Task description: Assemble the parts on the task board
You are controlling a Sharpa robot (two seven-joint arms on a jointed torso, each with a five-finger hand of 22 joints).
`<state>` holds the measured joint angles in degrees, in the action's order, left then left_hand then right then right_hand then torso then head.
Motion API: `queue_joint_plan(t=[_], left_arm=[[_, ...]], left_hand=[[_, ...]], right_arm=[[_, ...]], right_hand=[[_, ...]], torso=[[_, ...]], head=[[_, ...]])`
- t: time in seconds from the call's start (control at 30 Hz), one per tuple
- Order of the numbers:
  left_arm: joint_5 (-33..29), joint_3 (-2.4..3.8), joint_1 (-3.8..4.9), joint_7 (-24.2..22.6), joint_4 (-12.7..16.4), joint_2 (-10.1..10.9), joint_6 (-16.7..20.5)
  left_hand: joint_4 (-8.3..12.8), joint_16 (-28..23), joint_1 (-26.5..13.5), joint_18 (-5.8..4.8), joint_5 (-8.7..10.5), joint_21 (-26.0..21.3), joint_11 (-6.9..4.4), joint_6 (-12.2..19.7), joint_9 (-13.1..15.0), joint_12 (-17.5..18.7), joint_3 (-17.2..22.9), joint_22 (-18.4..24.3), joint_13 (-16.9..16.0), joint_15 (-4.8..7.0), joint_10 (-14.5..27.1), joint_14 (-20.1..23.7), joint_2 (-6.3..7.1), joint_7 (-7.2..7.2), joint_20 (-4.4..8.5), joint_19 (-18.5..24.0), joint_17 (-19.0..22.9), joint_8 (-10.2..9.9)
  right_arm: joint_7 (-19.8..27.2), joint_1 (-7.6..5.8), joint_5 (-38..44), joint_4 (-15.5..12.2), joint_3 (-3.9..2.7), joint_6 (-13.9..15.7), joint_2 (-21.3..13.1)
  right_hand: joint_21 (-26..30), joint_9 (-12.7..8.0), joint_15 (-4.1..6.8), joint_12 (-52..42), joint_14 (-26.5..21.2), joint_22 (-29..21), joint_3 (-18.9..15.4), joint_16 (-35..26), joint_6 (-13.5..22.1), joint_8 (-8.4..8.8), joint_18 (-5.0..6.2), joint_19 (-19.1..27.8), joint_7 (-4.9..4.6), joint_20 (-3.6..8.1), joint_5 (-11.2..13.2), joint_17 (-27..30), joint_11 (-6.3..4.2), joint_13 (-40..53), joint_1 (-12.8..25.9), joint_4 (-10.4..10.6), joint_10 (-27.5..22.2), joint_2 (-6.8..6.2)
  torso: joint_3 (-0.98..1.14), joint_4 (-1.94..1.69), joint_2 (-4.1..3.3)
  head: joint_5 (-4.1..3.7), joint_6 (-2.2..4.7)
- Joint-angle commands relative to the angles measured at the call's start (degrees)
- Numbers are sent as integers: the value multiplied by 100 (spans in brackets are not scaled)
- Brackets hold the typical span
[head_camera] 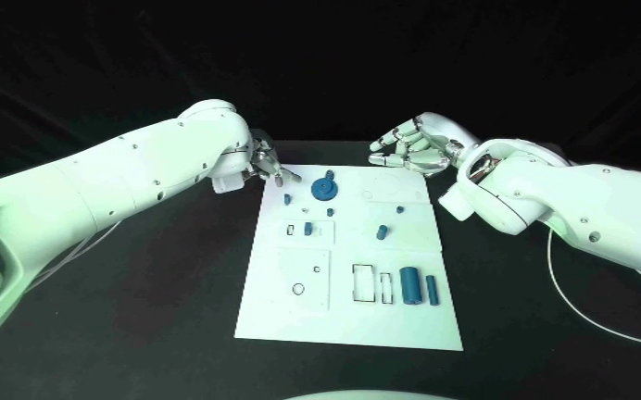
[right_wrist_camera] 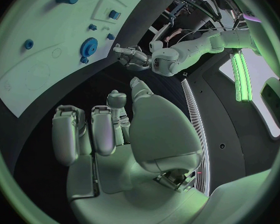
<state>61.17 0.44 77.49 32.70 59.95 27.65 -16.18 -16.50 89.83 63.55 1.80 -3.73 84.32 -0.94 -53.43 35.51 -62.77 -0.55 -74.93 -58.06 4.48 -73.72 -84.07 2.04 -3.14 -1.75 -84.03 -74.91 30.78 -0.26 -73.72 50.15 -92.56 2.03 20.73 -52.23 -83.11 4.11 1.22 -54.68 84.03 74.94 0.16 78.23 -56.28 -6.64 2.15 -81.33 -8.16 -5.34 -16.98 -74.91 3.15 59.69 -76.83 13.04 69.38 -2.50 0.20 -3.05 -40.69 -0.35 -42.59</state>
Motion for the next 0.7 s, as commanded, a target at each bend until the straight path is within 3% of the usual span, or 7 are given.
queue_joint_plan(t=[0.03, 0.3, 0.7], left_arm=[[95, -11, -18, -176, -112, -85, -275], [75, -70, -91, -194, -302, -213, -377], [72, -83, -144, -179, -411, -277, -450]], left_hand=[[-9, 17, 35, -3, 10, 5, -2, -35, -9, -23, -29, -808, -7, -10, -41, -593, -33, 5, -15, -304, -1509, 35], [-9, 17, 36, -11, 10, 28, -6, -52, -16, -32, -48, -838, -15, -6, -50, -593, -52, 11, -12, -317, -1509, 39], [11, 17, 91, -13, 5, 34, -17, -79, -33, -35, -79, -847, -14, 2, -57, -593, -93, 22, -4, -320, -1509, 46]], right_arm=[[24, 3, 78, 8, 0, -41, 11], [36, 4, 87, 7, -1, -54, 18], [45, 4, 93, 5, -1, -61, 21]], right_hand=[[23, -4, -16, -14, 289, 146, -32, -15, -20, -22, 112, 40, 5, 10, -48, -60, 5, -4, -5, 10, -29, 38], [25, -2, -14, -12, 289, 145, -33, -20, -28, -28, 112, 40, 7, 11, -85, -57, 2, -9, -25, 11, -34, 59], [25, -2, -14, -18, 289, 146, -32, -20, -31, -31, 112, 39, 8, 12, -100, -57, 2, -5, -33, 12, -32, 69]], torso=[[3, -5, -1], [2, 13, -9], [3, 7, -8]], head=[[1, 7], [24, 19], [47, -4]])
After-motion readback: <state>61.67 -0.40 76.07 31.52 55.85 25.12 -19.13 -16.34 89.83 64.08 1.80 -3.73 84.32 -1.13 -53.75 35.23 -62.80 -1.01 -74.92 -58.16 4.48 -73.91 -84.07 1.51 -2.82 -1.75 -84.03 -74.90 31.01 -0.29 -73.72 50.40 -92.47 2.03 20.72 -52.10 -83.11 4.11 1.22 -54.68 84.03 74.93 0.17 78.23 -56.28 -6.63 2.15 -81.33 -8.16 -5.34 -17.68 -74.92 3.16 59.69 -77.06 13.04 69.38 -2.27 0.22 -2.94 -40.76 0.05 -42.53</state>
